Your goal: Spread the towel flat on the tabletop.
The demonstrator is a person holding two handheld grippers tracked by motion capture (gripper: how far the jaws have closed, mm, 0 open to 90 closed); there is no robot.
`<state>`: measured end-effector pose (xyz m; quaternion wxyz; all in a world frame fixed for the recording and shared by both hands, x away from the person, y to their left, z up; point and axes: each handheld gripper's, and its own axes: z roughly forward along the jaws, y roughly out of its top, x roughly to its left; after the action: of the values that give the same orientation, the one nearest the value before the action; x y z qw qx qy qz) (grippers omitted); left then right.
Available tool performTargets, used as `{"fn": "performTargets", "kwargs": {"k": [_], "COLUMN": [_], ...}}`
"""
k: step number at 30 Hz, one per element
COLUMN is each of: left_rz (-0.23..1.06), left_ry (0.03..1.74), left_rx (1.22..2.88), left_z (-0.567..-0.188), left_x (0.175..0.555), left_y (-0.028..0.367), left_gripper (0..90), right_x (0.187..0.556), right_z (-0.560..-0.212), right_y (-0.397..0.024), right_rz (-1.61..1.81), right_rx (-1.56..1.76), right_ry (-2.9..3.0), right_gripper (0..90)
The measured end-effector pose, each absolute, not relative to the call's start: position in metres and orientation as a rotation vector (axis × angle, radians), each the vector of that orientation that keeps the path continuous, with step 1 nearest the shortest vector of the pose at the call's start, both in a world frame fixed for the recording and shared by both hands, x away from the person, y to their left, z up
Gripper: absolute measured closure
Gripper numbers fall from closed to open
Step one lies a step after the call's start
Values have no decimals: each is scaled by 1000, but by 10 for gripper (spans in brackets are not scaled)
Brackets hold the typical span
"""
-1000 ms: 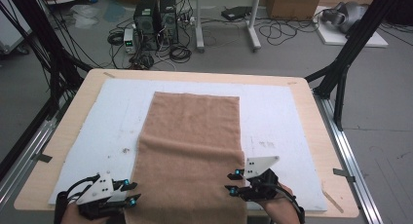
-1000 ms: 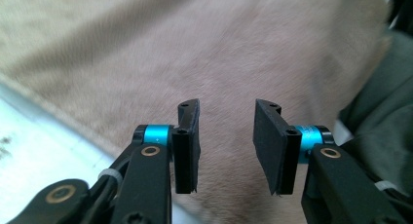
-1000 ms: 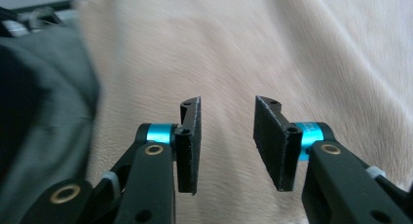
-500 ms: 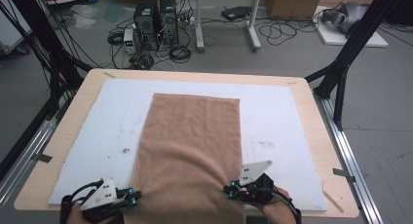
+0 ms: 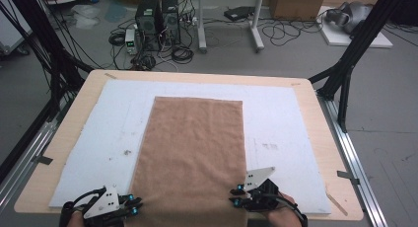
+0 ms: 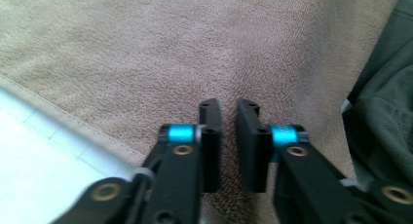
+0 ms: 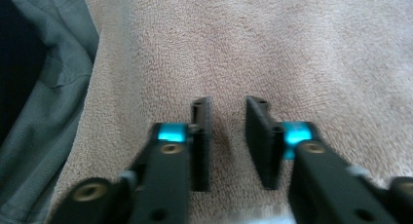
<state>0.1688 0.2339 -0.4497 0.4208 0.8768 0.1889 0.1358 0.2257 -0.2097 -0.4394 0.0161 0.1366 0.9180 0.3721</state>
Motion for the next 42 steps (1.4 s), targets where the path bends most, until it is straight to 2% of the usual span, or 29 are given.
{"fn": "performTargets", "kwargs": {"k": [1,3,10,12,16,19,24,26,36,42], "left_rz": [354,367,356,355,360,363,370,373,381,394], "left_ry": [466,466,435,460,501,518,561,580,649,645], "left_rx": [2200,2199,2195,2174,2148,2116,2081,2060,2013,1977], "left_z": [-450,-449,-447,-447,-443,-436,-428,-425,-405,-390], "left_x": [167,164,150,151,155,159,171,178,222,238], "left_y": [233,233,229,232,237,238,238,237,229,224], "left_gripper": [847,859,861,841,700,663,578,538,402,373], "right_x": [226,226,222,223,221,224,232,237,268,287], "right_z": [-439,-438,-431,-428,-426,-425,-416,-413,-396,-387], "right_y": [-211,-213,-221,-224,-223,-225,-230,-232,-230,-227], "right_rz": [1161,1156,1186,1245,1257,1292,1334,1357,1353,1362], "right_rx": [414,398,390,419,447,490,601,635,710,734], "right_ry": [2867,2881,2892,2874,2859,2822,2709,2684,2570,2517], "right_gripper": [864,888,885,837,739,687,525,487,296,238]}}
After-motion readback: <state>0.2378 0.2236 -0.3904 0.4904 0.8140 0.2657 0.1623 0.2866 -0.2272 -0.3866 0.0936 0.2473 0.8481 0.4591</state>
